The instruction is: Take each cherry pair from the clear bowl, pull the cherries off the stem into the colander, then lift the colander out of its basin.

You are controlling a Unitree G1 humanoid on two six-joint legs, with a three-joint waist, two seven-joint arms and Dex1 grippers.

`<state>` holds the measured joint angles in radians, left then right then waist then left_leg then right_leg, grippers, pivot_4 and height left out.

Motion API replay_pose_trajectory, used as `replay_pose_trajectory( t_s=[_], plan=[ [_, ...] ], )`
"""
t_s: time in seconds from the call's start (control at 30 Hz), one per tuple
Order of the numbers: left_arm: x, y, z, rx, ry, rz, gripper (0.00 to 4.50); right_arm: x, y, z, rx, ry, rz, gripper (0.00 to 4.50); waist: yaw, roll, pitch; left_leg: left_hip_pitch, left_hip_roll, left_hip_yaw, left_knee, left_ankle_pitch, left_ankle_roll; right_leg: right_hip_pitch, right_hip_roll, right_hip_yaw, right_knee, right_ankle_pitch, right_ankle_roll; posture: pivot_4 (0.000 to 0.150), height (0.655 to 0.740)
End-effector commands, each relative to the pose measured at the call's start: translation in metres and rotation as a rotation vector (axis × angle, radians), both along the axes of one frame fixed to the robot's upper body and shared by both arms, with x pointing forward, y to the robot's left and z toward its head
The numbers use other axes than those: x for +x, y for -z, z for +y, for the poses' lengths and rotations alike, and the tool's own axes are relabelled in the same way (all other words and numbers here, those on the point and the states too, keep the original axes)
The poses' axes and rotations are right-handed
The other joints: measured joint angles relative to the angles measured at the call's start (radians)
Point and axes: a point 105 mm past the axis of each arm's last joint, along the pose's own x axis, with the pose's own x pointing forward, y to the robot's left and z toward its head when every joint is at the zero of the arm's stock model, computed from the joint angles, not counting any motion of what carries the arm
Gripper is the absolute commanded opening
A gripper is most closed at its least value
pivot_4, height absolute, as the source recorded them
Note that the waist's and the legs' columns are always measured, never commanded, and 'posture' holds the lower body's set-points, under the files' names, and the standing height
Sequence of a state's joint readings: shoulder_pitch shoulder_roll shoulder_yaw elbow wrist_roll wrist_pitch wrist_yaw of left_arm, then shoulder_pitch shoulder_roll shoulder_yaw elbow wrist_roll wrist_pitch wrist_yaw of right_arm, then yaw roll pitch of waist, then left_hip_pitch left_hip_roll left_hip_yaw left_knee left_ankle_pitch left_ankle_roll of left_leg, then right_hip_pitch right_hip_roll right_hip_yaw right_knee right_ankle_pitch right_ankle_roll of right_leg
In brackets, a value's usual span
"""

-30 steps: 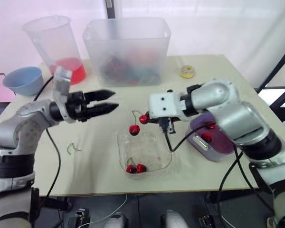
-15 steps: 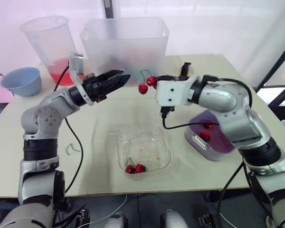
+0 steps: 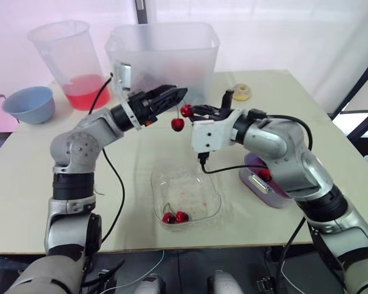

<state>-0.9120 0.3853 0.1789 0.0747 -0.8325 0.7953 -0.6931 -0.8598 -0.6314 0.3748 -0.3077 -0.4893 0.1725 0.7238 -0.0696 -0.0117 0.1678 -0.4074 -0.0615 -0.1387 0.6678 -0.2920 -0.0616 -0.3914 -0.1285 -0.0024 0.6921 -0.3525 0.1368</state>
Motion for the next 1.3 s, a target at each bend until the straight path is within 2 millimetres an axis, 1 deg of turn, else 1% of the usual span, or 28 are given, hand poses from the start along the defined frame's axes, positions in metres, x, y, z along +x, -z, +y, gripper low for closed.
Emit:
replay_pose_trajectory(
  t_s=[0.03,0.07,0.13,0.4,0.77,0.87,0.9,1.17,1.23,1.3],
  plan=[
    [0.000,-0.008,-0.003,-0.002,-0.015,-0.034,2.59,-0.009,-0.017,0.003,0.034,-0.025,-0.057,0.53,0.000,0.000,0.000,0.000,0.000,0.000,0.000,0.000,0.000,0.000,0.000,0.000,0.000,0.000,0.000,0.150,0.7400],
    [0.001,-0.008,-0.004,0.002,-0.020,-0.034,2.27,-0.009,-0.017,0.003,0.033,-0.028,-0.058,0.53,0.000,0.000,0.000,0.000,0.000,0.000,0.000,0.000,0.000,0.000,0.000,0.000,0.000,0.000,0.000,0.150,0.7400],
    [0.002,-0.007,-0.005,0.019,-0.024,-0.037,1.32,-0.009,-0.017,0.004,0.035,-0.030,-0.059,0.53,0.000,0.000,0.000,0.000,0.000,0.000,0.000,0.000,0.000,0.000,0.000,0.000,0.000,0.000,0.000,0.150,0.7400],
    [0.007,-0.002,0.000,0.019,-0.051,-0.023,1.32,-0.009,-0.018,0.006,0.049,-0.037,-0.048,0.53,0.000,0.000,0.000,0.000,0.000,0.000,0.000,0.000,0.000,0.000,0.000,0.000,0.000,0.000,0.000,0.150,0.7400],
    [0.002,0.000,0.005,0.014,-0.034,-0.012,1.32,-0.009,-0.020,0.006,0.078,-0.031,-0.040,0.53,0.000,0.000,0.000,0.000,0.000,0.000,0.000,0.000,0.000,0.000,0.000,0.000,0.000,0.000,0.000,0.150,0.7400],
    [0.004,0.000,0.007,0.003,-0.041,-0.004,0.48,-0.009,-0.020,0.006,0.085,-0.029,-0.039,0.53,0.000,0.000,0.000,0.000,0.000,0.000,0.000,0.000,0.000,0.000,0.000,0.000,0.000,0.000,0.000,0.150,0.7400],
    [0.004,0.000,0.007,0.001,-0.042,-0.004,0.03,-0.009,-0.020,0.006,0.085,-0.029,-0.039,0.53,0.000,0.000,0.000,0.000,0.000,0.000,0.000,0.000,0.000,0.000,0.000,0.000,0.000,0.000,0.000,0.150,0.7400],
    [0.004,-0.005,0.006,-0.038,-0.028,0.001,0.03,-0.014,-0.011,0.011,0.072,-0.062,0.011,0.53,0.001,0.000,0.000,0.000,0.000,-0.001,0.000,0.000,0.000,0.000,0.000,0.000,0.000,0.000,0.000,0.150,0.7400],
    [0.004,-0.007,0.007,-0.042,-0.029,0.001,0.03,-0.015,-0.008,0.011,0.094,-0.071,0.049,0.53,0.000,0.000,0.000,0.000,0.000,-0.001,0.000,0.000,0.000,0.000,0.000,0.000,0.000,0.000,0.000,0.150,0.7400],
    [0.004,-0.007,0.007,-0.040,-0.027,0.000,0.03,-0.018,-0.011,0.010,0.144,-0.091,0.085,0.53,0.000,0.000,0.000,0.000,0.000,-0.001,0.000,0.000,0.000,0.000,0.000,0.000,0.000,0.000,0.000,0.150,0.7400]
  ],
)
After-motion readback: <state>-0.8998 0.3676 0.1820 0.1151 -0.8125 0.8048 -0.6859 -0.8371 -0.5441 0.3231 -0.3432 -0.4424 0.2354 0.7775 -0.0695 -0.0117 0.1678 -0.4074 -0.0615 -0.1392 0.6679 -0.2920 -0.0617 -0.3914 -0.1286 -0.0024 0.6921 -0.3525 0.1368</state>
